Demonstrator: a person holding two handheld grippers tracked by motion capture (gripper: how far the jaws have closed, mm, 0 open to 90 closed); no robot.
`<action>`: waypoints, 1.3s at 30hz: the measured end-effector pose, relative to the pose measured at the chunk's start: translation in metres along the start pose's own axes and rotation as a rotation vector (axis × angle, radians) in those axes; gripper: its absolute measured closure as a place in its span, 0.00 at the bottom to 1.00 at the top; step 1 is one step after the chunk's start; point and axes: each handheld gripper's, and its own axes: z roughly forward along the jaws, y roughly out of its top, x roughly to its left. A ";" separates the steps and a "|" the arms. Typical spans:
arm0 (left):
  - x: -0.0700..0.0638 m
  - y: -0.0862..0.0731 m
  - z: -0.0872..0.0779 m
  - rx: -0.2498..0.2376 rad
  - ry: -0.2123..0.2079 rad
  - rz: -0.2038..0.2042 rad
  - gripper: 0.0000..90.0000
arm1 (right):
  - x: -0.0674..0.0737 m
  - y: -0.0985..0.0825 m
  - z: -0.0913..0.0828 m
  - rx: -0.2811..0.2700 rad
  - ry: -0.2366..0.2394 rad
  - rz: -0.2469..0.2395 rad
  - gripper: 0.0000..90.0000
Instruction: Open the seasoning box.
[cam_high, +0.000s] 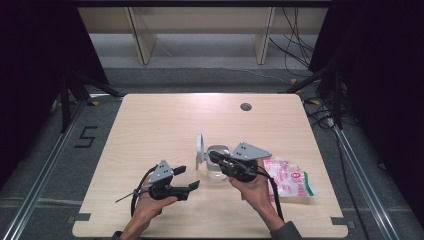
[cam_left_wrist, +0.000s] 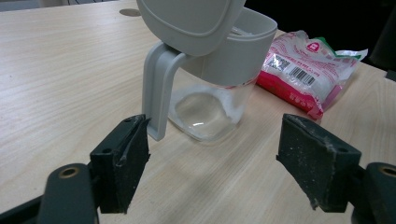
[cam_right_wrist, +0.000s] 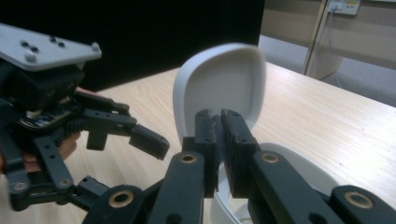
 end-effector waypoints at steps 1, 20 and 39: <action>0.000 0.000 -0.001 0.000 0.003 -0.001 0.27 | 0.000 0.000 0.000 0.000 0.000 0.000 0.95; 0.001 0.000 -0.001 0.016 -0.005 -0.006 0.26 | -0.018 -0.069 -0.060 0.230 -0.188 -0.014 0.99; 0.001 0.000 -0.004 0.026 -0.008 0.000 0.26 | -0.021 -0.091 -0.058 0.392 -0.204 -0.070 1.00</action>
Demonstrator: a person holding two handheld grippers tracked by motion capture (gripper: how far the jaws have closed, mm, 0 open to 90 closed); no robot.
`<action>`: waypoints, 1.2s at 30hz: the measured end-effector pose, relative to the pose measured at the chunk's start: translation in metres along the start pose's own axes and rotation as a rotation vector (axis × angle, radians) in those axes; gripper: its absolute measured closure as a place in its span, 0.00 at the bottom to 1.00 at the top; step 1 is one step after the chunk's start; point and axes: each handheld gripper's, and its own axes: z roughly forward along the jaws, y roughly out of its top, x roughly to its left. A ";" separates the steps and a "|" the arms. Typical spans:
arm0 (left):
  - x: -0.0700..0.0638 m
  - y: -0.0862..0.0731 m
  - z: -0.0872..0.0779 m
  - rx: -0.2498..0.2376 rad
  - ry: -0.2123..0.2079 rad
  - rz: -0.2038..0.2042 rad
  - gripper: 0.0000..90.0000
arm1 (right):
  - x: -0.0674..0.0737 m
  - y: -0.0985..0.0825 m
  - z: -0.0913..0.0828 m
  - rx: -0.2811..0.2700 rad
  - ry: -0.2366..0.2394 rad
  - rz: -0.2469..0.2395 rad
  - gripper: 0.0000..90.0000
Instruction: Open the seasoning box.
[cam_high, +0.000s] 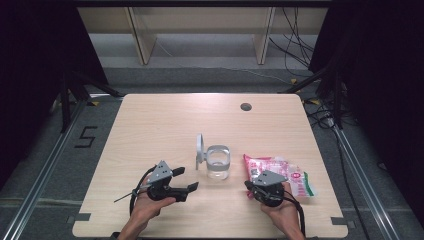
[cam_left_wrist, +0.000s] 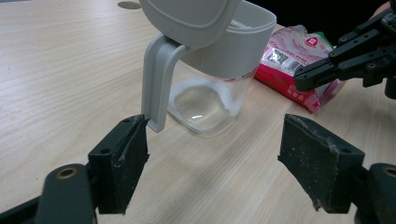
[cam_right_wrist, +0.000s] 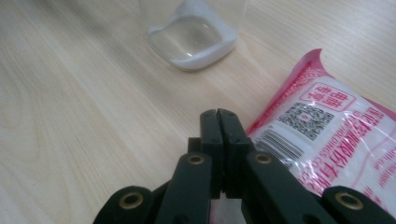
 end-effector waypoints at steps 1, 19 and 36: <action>0.000 0.000 0.000 -0.004 -0.002 -0.012 0.26 | 0.000 -0.001 -0.002 -0.004 0.003 0.012 1.00; -0.003 -0.003 0.002 0.009 -0.015 -0.005 0.25 | -0.003 -0.020 -0.029 0.044 -0.051 0.008 1.00; -0.006 -0.005 0.005 0.033 -0.021 0.001 0.25 | -0.029 -0.043 -0.063 -0.102 -0.003 0.280 0.81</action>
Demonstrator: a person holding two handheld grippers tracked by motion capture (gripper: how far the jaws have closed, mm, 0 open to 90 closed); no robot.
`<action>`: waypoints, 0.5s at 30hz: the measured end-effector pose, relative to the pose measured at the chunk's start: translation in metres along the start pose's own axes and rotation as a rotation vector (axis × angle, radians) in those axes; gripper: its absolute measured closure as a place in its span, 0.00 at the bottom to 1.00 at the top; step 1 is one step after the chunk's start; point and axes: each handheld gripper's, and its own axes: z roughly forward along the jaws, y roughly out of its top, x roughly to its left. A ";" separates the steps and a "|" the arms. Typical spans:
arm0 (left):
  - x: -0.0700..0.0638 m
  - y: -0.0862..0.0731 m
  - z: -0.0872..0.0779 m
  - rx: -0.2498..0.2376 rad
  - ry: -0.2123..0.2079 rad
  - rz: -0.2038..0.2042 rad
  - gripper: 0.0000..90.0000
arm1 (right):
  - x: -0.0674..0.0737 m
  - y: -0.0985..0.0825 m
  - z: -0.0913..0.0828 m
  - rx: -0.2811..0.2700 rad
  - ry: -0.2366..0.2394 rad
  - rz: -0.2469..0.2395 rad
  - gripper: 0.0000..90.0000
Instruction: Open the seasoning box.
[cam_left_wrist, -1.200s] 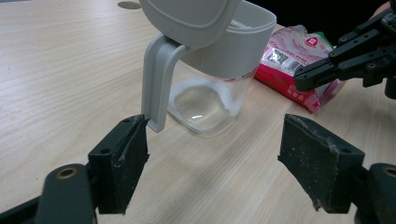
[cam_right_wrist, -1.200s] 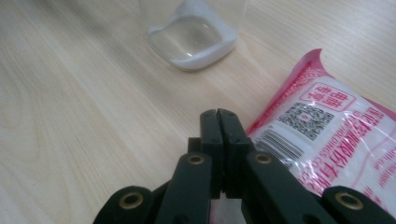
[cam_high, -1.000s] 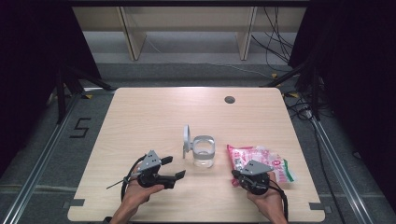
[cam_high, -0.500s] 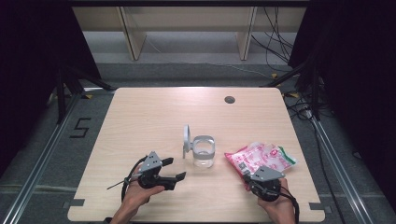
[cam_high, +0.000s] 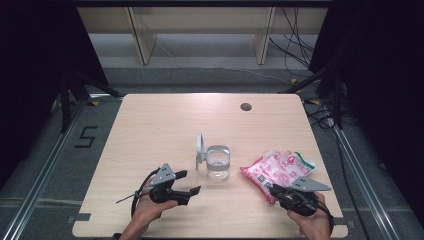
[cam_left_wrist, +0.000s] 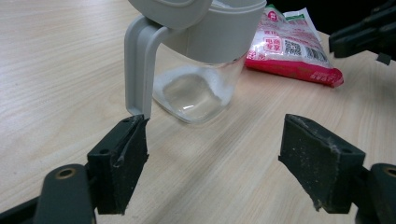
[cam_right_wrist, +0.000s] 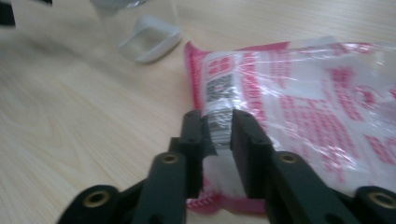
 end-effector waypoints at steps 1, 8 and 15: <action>-0.001 0.000 0.001 -0.002 0.000 -0.011 0.25 | -0.007 -0.006 -0.008 -0.006 -0.056 0.043 0.70; -0.004 -0.002 0.005 0.010 -0.016 0.002 0.25 | -0.025 -0.020 -0.027 -0.062 -0.160 0.242 0.43; -0.006 -0.003 0.007 0.019 -0.021 -0.012 0.25 | -0.053 -0.029 -0.031 -0.077 -0.222 0.361 0.34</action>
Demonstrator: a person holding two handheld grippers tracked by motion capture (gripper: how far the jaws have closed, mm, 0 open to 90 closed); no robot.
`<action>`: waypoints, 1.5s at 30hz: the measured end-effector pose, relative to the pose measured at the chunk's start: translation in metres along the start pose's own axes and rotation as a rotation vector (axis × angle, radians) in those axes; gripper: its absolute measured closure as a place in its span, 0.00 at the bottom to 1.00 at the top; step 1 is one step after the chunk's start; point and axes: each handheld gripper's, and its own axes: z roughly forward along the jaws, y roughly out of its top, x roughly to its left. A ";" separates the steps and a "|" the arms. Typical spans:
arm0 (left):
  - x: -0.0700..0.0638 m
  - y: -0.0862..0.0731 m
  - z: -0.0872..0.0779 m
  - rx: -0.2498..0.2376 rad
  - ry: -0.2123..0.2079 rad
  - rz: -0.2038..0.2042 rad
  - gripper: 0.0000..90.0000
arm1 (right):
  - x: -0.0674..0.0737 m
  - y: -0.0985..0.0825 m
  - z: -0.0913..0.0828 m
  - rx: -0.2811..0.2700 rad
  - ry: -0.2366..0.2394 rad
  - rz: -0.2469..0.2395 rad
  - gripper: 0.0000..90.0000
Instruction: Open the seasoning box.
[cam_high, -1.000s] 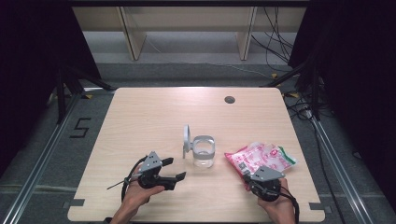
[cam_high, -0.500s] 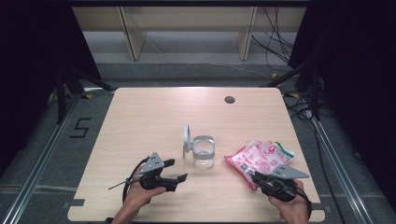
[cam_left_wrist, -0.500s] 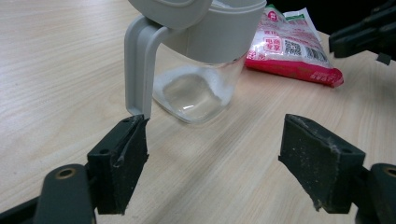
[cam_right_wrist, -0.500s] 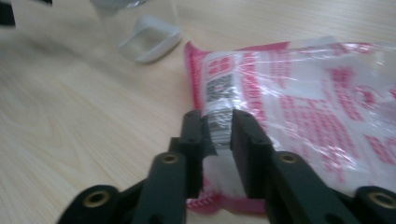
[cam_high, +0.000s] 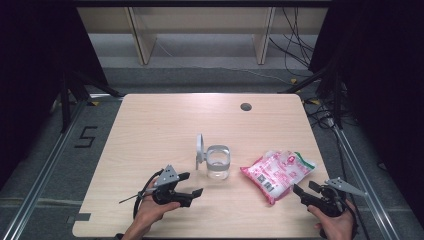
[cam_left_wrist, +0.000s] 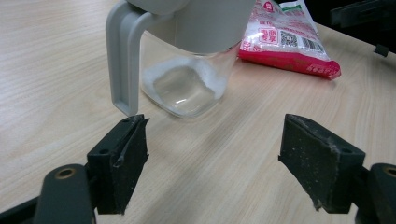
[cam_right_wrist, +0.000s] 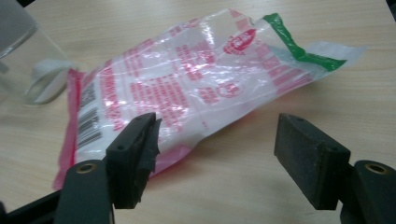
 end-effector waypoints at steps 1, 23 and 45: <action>0.000 0.000 0.000 0.003 -0.001 0.008 0.25 | -0.004 0.001 0.001 0.014 0.002 0.009 0.33; -0.006 -0.002 0.005 0.017 -0.031 0.002 0.25 | -0.027 0.023 0.051 0.046 0.037 0.120 0.39; -0.005 -0.003 0.006 0.023 -0.030 -0.006 0.25 | -0.033 0.033 0.073 0.014 0.066 0.214 0.82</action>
